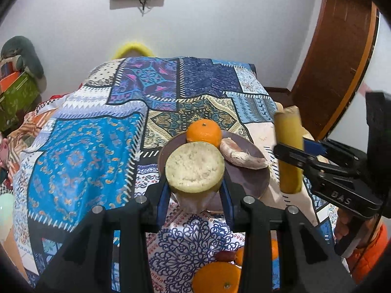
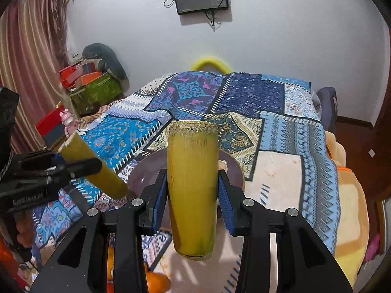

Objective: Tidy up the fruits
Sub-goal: 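Lower both yellow cylinders onto the brown plate beside the orange and release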

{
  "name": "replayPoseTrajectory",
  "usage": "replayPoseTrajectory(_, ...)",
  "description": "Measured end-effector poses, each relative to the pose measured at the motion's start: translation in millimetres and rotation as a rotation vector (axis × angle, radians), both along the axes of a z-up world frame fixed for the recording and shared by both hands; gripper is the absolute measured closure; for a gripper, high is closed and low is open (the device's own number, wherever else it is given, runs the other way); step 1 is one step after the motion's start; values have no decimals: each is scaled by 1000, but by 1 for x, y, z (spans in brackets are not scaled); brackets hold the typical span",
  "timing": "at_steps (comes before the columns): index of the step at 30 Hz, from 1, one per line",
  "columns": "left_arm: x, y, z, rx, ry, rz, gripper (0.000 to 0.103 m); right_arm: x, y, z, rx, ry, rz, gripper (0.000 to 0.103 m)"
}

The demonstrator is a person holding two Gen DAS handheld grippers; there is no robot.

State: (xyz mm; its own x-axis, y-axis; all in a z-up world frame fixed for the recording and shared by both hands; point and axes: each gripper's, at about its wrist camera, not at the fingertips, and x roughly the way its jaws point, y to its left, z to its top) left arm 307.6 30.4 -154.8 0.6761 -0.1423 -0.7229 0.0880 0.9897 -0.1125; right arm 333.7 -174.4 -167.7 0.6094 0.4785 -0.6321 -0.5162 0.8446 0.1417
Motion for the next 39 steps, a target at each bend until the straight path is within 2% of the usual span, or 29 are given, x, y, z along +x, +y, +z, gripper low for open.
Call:
replayPoseTrajectory(7,19,-6,-11,3,23,-36,66,19,16,-12,-23,18,25,67)
replayPoseTrajectory(11,33,0,-17,-86,72,-60,66,29,24,-22,-36,44,36,67)
replayPoseTrajectory(16,51,4,-29,-111,88,-37,66,40,30,-33,-59,63,42,67)
replayPoseTrajectory(22,70,-1,-33,-48,65,5,64,49,33,-41,-63,78,50,67)
replayPoseTrajectory(28,85,-1,-40,-40,84,26,63,53,30,-45,-35,96,25,67)
replayPoseTrajectory(34,81,3,-46,-47,85,27,63,51,30,-48,-43,114,48,66)
replayPoseTrajectory(39,85,0,-55,-18,124,27,60,46,30,-47,-48,113,50,65)
